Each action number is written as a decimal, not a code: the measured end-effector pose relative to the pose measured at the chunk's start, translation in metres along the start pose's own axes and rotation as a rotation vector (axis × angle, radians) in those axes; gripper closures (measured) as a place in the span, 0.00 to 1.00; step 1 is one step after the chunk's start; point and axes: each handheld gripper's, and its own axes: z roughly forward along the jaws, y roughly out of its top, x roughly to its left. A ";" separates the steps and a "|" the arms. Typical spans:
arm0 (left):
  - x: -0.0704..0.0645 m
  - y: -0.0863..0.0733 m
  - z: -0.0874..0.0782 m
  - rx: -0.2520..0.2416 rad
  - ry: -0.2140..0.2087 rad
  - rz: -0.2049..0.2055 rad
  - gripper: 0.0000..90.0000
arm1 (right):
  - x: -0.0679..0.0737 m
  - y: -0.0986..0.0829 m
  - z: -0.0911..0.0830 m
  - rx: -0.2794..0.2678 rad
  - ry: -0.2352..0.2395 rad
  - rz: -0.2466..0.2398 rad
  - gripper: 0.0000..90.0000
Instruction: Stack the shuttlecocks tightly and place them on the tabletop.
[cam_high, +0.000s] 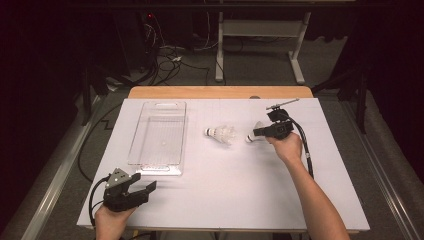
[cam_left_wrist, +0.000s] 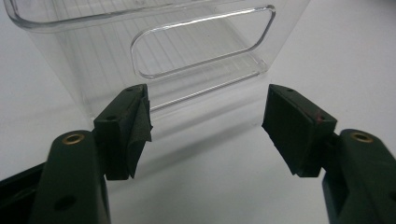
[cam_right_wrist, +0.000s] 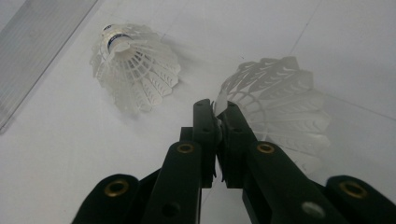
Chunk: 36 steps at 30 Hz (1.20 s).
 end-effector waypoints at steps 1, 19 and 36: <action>0.000 0.000 0.000 0.001 -0.001 0.000 0.37 | 0.000 -0.001 -0.001 0.003 0.000 0.001 0.96; 0.000 0.000 0.000 0.004 -0.001 -0.003 0.37 | -0.001 -0.016 -0.010 0.044 -0.002 -0.009 0.88; 0.000 0.000 0.001 0.004 0.001 -0.003 0.37 | -0.001 -0.032 -0.013 0.055 0.010 -0.010 0.97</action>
